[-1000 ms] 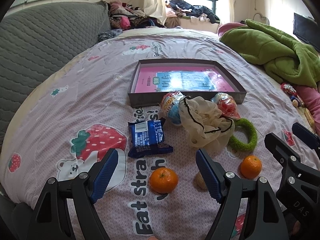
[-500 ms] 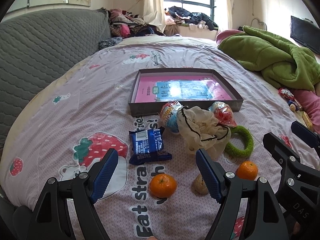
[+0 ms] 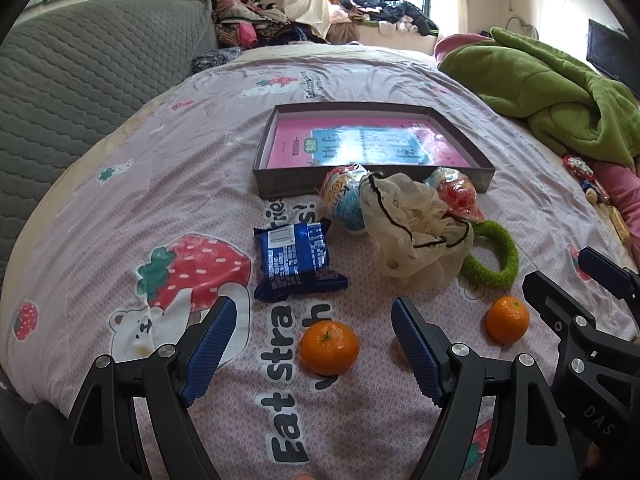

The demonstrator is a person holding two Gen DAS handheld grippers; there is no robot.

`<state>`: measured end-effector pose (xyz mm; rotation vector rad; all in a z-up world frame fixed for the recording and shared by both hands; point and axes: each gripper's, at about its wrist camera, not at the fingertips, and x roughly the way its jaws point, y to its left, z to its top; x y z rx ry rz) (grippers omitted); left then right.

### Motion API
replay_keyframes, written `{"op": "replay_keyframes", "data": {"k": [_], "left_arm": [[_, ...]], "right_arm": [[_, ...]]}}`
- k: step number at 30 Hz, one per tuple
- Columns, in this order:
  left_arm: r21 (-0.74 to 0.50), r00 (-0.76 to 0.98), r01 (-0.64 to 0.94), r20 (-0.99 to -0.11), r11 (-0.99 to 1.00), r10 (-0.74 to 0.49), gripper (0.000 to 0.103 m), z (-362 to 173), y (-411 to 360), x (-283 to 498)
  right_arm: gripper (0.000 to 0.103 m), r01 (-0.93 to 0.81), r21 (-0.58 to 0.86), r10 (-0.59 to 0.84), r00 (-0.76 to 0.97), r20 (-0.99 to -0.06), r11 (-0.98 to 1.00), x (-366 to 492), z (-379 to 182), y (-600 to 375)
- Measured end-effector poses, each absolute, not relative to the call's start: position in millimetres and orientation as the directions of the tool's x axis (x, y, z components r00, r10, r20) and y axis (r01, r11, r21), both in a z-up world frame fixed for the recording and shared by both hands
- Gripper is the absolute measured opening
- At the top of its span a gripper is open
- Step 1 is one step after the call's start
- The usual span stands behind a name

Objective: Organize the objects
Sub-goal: 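Move both grippers forward toward the two small oranges on the sheet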

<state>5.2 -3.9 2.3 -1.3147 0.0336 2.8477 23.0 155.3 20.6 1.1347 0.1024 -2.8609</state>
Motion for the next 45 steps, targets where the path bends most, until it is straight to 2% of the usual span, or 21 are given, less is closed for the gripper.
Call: {"op": "replay_keyframes", "data": {"k": [29, 40, 45], "left_arm": [[-0.078, -0.492, -0.026, -0.867, -0.997, 0.080, 0.081, -33.9, -18.0, 8.0], [-0.073, -0.506, -0.022, -0.859, -0.997, 0.074, 0.081, -42.7, -18.6, -2.8], [-0.106, -0.520, -0.039, -0.847, -0.994, 0.111, 0.081, -46.0, -18.6, -5.9]], "right_arm": [[0.073, 0.118, 0.023, -0.088, -0.581, -0.809, -0.993, 23.7, -16.2, 162.2], [0.073, 0.093, 0.032, -0.080, -0.573, -0.816, -0.995, 15.1, -24.9, 166.9], [0.073, 0.098, 0.038, -0.088, -0.579, -0.810, -0.994, 12.9, -28.2, 166.2]]}}
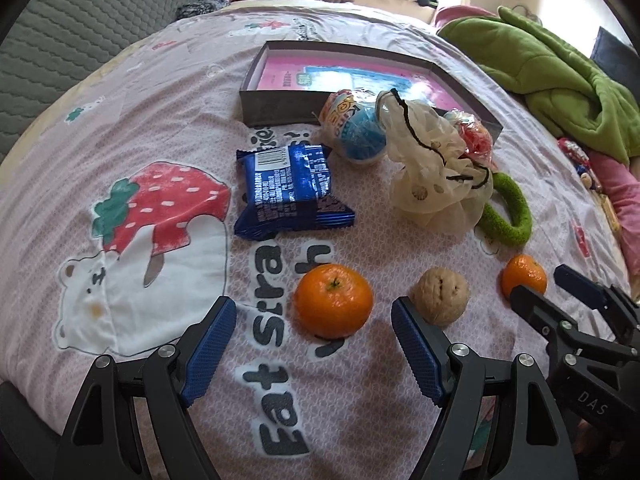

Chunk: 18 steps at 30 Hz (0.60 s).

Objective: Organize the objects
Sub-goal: 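Move both grippers forward toward the two small oranges on the sheet, then close the left gripper on one orange while the right gripper closes on another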

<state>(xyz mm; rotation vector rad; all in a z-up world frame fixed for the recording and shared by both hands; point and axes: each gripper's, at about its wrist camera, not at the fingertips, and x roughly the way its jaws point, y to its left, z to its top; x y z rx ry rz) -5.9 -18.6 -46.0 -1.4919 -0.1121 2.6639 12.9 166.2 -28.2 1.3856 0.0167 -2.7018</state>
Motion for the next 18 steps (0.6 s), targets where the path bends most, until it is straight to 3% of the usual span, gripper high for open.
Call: {"op": "replay_keyframes", "data": {"k": [7, 12, 18], "left_arm": [[-0.080, -0.537, -0.060, -0.837, -0.995, 0.100, 0.080, -51.5, -15.3, -10.7], [-0.088, -0.534, -0.072, -0.838, -0.993, 0.113, 0.055, -54.6, -14.6, -13.1], [-0.099, -0.536, -0.095, -0.833, -0.990, 0.135, 0.041, -54.7, -11.6, -13.0]], "right_arm": [[0.067, 0.099, 0.042, -0.092, -0.582, -0.808, -0.994, 9.0, -31.6, 167.2], [0.055, 0.118, 0.023, -0.087, -0.579, -0.811, -0.993, 8.2, -36.6, 162.1], [0.051, 0.146, 0.016, -0.097, -0.570, -0.816, -0.989, 6.3, -41.4, 156.1]]}}
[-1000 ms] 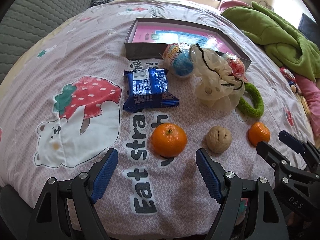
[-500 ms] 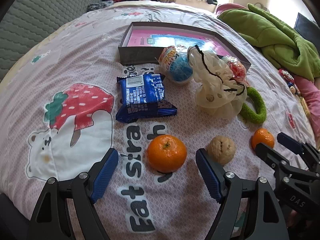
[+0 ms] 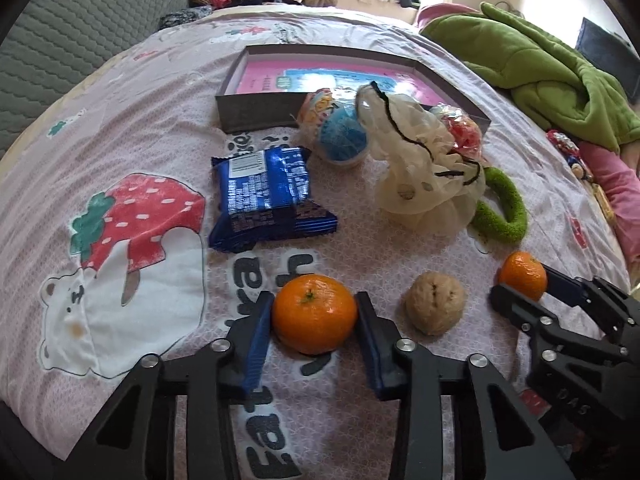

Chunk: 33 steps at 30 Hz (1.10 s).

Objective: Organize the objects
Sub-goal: 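Close the left gripper on one orange while the right gripper closes on another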

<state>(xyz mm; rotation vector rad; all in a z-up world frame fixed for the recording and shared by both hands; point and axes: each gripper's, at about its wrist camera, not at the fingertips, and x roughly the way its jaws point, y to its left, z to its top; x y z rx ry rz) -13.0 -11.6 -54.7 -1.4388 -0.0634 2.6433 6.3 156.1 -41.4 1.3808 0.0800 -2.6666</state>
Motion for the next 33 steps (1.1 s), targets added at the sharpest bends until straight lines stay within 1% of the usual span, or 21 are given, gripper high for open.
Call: {"op": "replay_keyframes", "data": {"k": [2, 6, 7, 16, 22, 28, 33], "left_arm": [[-0.081, -0.540, -0.104, -0.832, -0.991, 0.125, 0.041, -54.1, -9.0, -12.3], [-0.081, -0.540, -0.111, -0.832, -0.991, 0.128, 0.040, -53.4, -8.2, -10.8], [-0.084, -0.539, -0.112, -0.832, -0.990, 0.132, 0.040, -53.4, -9.0, -10.9], [-0.102, -0.546, -0.109, -0.825, -0.989, 0.146, 0.040, -49.9, -11.5, -6.8], [-0.104, -0.558, -0.114, -0.816, -0.988, 0.150, 0.040, -44.4, -10.5, -2.6], [-0.091, -0.587, -0.120, -0.797, -0.989, 0.144, 0.040, -34.8, -6.6, 2.2], [-0.091, -0.628, -0.123, -0.764, -0.988, 0.149, 0.040, -24.7, -7.2, 5.2]], "right_arm": [[0.051, 0.152, 0.009, -0.096, -0.576, -0.812, -0.988, 7.4, -41.5, 155.1], [0.043, 0.151, 0.003, -0.092, -0.584, -0.807, -0.988, 7.9, -40.7, 155.7], [0.042, 0.149, 0.005, -0.092, -0.583, -0.808, -0.989, 7.4, -40.7, 156.5], [0.042, 0.168, 0.021, -0.118, -0.591, -0.798, -0.986, 11.3, -35.1, 157.5], [0.042, 0.187, 0.014, -0.129, -0.618, -0.775, -0.982, 16.8, -24.6, 152.2], [0.042, 0.195, 0.011, -0.136, -0.642, -0.754, -0.981, 20.6, -16.1, 150.8], [0.042, 0.199, 0.012, -0.144, -0.665, -0.733, -0.980, 21.3, -9.9, 150.4]]}}
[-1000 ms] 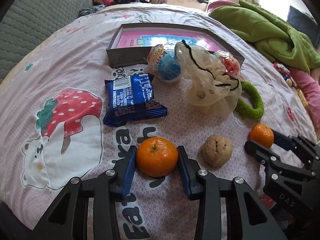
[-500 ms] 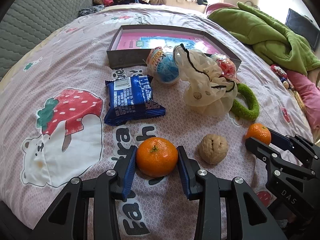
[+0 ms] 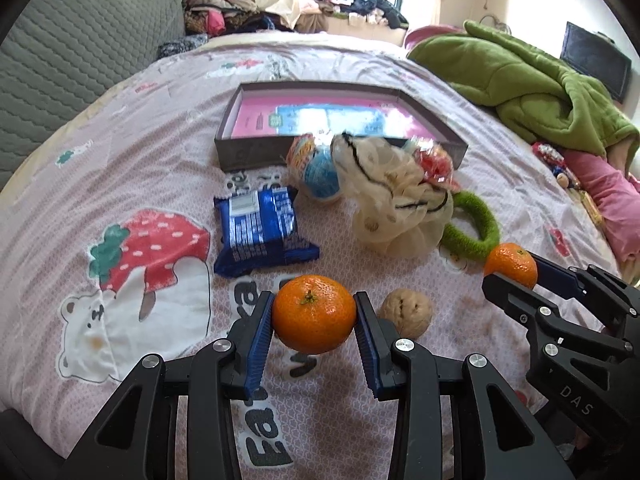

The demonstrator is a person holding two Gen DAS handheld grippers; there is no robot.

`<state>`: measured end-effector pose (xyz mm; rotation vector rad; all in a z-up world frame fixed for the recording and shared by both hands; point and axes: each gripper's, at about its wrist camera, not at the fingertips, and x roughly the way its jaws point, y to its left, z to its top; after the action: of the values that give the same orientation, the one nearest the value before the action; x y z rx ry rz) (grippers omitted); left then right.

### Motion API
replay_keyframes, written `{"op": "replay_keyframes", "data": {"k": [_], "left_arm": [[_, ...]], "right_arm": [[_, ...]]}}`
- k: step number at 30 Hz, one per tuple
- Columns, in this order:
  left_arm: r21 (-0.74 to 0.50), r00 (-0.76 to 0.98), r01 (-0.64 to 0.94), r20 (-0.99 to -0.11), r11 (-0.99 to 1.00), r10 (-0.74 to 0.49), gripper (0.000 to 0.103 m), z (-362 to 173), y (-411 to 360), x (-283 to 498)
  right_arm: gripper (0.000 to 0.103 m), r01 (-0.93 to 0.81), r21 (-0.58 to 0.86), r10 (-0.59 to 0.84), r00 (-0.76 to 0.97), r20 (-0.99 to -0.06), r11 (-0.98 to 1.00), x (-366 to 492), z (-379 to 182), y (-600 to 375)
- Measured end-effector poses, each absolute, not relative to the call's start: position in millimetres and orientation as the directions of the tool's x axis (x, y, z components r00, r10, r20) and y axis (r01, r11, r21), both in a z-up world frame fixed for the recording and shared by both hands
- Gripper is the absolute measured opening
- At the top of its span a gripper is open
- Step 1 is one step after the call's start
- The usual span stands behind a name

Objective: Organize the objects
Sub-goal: 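Close the left gripper on one orange while the right gripper closes on another, then lift and carry both held oranges over the pink book in the grey tray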

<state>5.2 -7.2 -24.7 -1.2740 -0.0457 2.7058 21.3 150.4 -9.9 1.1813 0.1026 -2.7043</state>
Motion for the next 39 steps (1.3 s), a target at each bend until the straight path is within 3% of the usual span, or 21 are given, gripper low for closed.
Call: {"op": "replay_keyframes", "data": {"k": [14, 39], "left_arm": [[-0.088, -0.715, -0.134, -0.682, -0.987, 0.158, 0.040, -10.0, -9.0, 4.9], [-0.058, -0.777, -0.126, -0.615, -0.990, 0.135, 0.040, 21.6, -10.6, -65.0]], "right_arm": [[0.042, 0.200, 0.032, -0.168, -0.719, -0.674, -0.979, 17.5, 2.3, 153.9], [0.042, 0.225, 0.002, -0.183, -0.791, -0.584, -0.974, -56.5, 42.0, 149.0]]}}
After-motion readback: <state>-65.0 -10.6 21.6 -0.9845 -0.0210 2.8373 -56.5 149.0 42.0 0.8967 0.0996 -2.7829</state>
